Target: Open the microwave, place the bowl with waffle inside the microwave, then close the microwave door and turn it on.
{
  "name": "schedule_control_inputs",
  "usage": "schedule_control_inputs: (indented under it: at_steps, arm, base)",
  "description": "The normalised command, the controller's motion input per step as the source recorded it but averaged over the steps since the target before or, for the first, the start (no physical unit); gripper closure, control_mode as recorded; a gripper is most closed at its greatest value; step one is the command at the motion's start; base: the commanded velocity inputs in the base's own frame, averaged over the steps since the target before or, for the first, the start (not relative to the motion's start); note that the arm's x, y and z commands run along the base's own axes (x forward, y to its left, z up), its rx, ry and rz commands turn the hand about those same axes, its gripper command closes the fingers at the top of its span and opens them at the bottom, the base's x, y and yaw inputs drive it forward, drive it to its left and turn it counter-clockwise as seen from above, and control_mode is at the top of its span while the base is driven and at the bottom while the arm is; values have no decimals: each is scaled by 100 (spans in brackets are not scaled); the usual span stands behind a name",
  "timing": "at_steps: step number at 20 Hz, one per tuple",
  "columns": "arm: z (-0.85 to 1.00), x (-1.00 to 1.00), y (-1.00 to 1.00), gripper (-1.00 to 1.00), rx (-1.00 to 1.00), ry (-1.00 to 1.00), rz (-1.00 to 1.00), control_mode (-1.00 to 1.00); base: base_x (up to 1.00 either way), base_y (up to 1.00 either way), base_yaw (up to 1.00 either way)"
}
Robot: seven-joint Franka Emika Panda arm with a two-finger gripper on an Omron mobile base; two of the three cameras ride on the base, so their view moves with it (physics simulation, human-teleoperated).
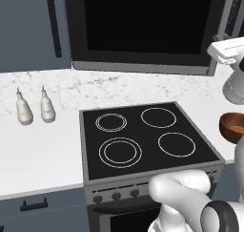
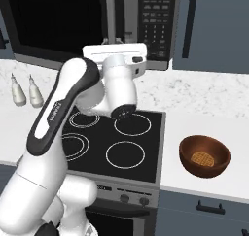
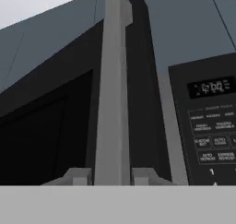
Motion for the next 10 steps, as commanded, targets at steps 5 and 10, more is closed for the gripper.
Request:
schedule_control_inputs:
  at_steps: [5,10]
  arm:
    - [-3,-100,21,100,-1,0,6,-100]
    - [-16,-89,29,-100,-7,1,12,-100]
  base:
    - [0,0,0]
    - [0,0,0]
